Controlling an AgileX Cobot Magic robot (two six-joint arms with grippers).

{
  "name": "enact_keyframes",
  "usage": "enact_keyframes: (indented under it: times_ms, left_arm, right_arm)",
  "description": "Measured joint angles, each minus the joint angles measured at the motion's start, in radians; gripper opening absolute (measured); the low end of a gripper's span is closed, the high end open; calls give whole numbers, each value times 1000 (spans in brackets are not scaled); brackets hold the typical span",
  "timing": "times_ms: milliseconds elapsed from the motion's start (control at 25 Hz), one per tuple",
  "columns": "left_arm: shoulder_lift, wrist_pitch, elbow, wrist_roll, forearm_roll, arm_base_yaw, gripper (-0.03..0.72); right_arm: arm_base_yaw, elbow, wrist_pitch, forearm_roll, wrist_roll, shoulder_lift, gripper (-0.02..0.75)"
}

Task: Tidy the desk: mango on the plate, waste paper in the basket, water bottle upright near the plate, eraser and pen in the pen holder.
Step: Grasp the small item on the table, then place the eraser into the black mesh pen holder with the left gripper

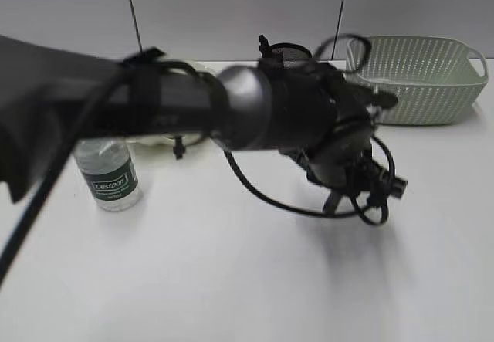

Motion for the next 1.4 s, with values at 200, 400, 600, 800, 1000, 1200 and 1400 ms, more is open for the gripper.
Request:
enact_keyframes:
  times_ms: [200, 400, 600, 800, 1000, 1200, 1400]
  left_arm:
    - [-114, -261, 0, 0, 146, 153, 143]
    - [-96, -663, -1, 1, 226, 313, 143]
    - [-11, -940, -1, 87, 236, 369, 143]
    - [38, -978, -32, 188, 178, 401, 143]
    - [77, -992, -84, 230, 149, 415, 143]
    - [106, -992, -90, 262, 148, 417, 146]
    - [107, -994, -90, 266, 142, 440, 274]
  right_arm:
    - [0, 0, 0, 0, 0, 0, 389]
    - [0, 0, 0, 0, 0, -1, 388]
    - [0, 0, 0, 0, 0, -1, 388]
    - [0, 0, 0, 0, 0, -1, 385]
    - [0, 0, 0, 0, 0, -1, 360]
    - [0, 0, 0, 0, 0, -1, 349]
    - [0, 0, 0, 0, 0, -1, 344]
